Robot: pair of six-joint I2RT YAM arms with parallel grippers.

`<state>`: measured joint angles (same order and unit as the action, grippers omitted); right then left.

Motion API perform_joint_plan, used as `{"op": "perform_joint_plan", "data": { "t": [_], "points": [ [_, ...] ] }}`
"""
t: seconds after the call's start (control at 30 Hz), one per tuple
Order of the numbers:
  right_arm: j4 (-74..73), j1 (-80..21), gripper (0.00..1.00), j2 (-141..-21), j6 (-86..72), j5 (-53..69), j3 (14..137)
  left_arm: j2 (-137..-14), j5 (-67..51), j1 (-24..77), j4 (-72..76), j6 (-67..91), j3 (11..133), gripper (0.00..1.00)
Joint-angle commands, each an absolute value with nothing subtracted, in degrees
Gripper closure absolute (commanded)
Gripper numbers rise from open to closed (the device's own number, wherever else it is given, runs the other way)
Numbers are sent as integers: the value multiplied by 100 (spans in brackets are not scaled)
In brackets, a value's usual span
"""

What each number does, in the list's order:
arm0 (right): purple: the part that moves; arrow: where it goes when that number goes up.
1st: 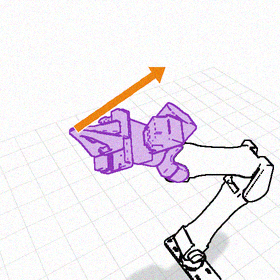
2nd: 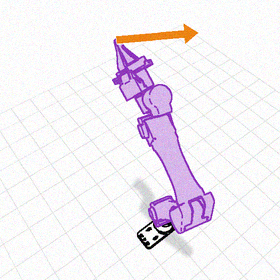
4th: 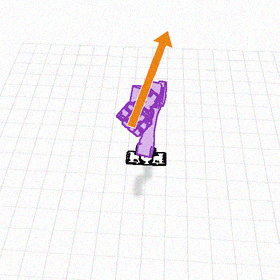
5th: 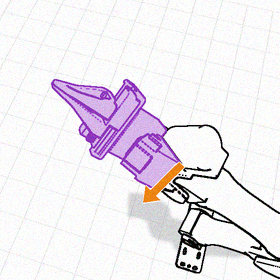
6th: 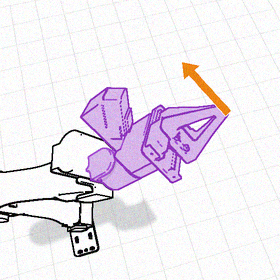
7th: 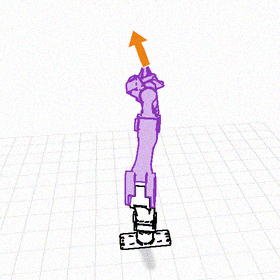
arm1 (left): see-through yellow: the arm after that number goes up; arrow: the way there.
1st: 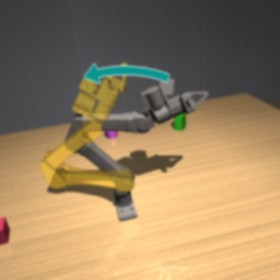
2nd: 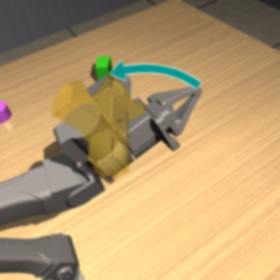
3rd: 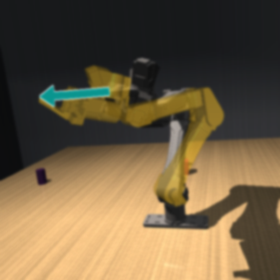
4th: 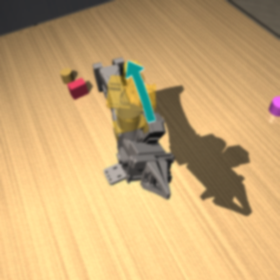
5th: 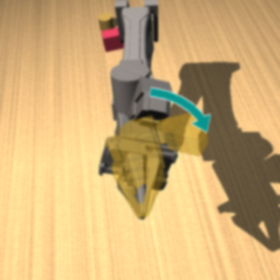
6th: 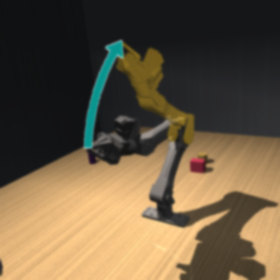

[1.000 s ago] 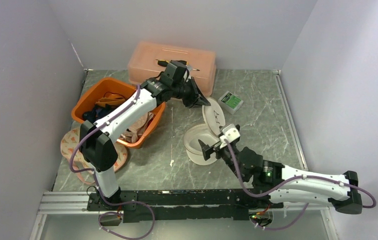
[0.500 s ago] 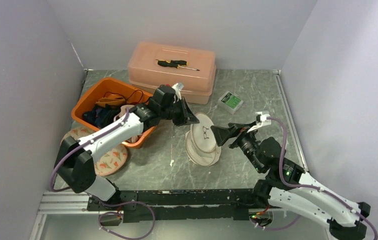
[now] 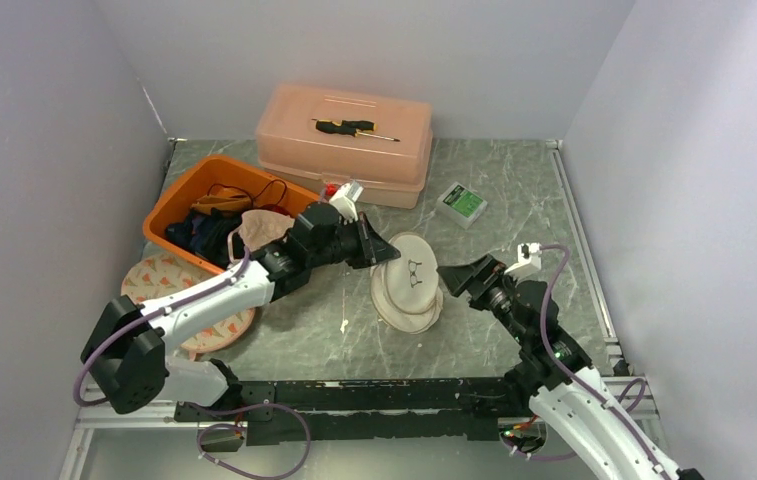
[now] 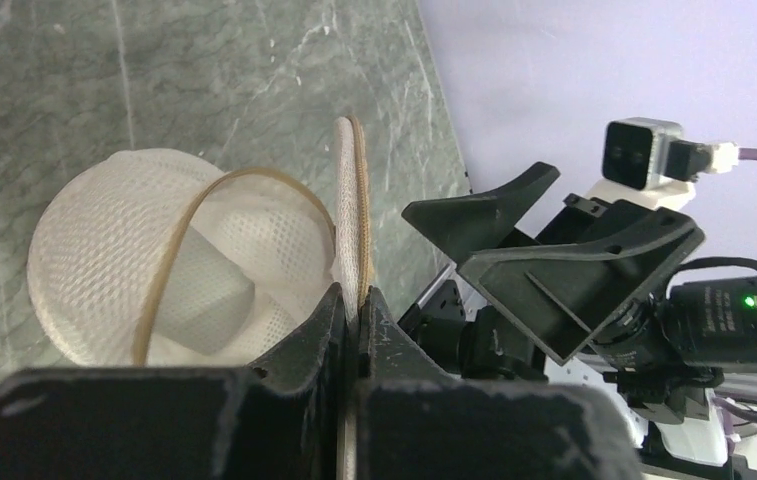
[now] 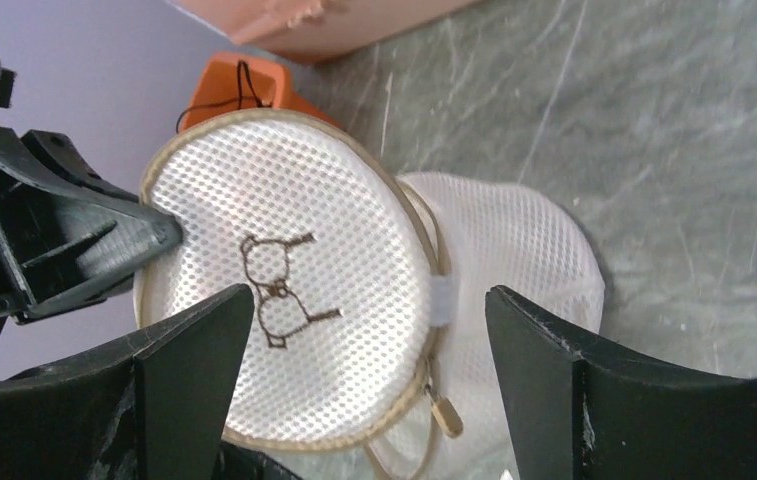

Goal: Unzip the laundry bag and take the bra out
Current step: Close the laundry bag at the center of the board.

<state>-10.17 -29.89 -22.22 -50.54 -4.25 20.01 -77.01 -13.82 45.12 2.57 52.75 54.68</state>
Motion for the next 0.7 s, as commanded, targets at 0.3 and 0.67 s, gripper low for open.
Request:
{"op": "perform_joint_plan", "data": {
  "t": [0.3,0.67],
  "points": [
    [36,-2742,18,-1720,-6168,1114,639,-6963,-1056,4658,1486,5240,4149,97],
    [1441,-2742,27,-2865,-6189,1678,118,-6996,-940,4654,1679,5354,3928,97]
  ]
}}
